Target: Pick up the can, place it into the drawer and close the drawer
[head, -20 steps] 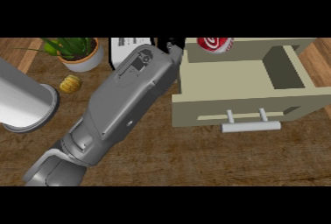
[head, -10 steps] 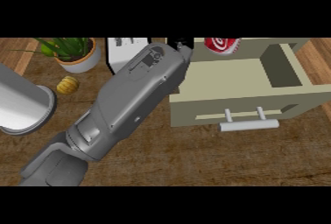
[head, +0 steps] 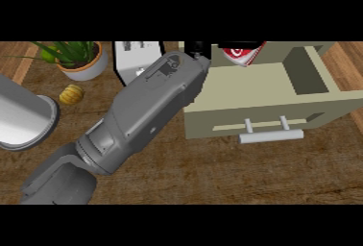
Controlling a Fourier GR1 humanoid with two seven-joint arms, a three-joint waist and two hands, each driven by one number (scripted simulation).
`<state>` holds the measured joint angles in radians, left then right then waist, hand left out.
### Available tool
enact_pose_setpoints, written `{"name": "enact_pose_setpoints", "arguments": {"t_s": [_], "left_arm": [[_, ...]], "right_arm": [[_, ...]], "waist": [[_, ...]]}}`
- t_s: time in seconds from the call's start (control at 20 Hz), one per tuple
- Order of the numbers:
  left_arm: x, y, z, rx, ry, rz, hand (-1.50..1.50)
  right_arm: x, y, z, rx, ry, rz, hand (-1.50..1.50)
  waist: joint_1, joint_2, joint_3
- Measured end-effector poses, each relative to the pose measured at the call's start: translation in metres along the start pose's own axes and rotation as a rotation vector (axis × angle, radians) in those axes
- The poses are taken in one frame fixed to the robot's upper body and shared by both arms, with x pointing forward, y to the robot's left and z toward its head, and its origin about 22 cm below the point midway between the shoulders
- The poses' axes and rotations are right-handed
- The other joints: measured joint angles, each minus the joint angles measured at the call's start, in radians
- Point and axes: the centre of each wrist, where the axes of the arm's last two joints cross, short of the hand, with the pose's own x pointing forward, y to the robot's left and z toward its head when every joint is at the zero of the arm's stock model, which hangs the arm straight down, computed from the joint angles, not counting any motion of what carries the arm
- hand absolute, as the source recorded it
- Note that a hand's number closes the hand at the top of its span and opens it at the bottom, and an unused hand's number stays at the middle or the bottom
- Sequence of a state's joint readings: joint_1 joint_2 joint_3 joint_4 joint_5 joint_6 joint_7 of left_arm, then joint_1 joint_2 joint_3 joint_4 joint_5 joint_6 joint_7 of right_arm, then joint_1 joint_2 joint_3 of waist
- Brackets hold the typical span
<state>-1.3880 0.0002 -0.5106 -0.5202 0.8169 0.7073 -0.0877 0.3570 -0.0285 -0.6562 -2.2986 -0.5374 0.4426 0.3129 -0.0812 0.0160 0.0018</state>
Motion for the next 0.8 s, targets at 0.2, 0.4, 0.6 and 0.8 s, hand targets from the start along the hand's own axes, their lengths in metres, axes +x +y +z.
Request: {"name": "enact_pose_setpoints", "arguments": {"t_s": [0.2, 0.4, 0.6, 0.8], "left_arm": [[-0.004, 0.001, -0.002, 0.037, 0.01, -0.02, -1.5], [-0.009, 0.001, -0.001, 0.064, 0.019, -0.028, -1.5], [-0.015, 0.003, -0.002, 0.085, 0.02, -0.032, -1.5], [-0.015, 0.003, -0.002, 0.104, 0.013, -0.026, -1.5]], "right_arm": [[0.002, 0.0, -0.004, 0.007, -0.005, 0.006, -1.5], [0.001, 0.003, -0.004, 0.008, -0.003, 0.001, -1.5], [0.003, 0.002, -0.007, 0.011, -0.009, 0.006, -1.5], [0.004, -0.001, -0.004, 0.024, -0.008, 0.006, -1.5]], "waist": [[-0.008, 0.003, 0.0], [-0.012, 0.003, 0.0], [-0.013, 0.004, 0.0], [-0.019, 0.004, 0.0]]}}
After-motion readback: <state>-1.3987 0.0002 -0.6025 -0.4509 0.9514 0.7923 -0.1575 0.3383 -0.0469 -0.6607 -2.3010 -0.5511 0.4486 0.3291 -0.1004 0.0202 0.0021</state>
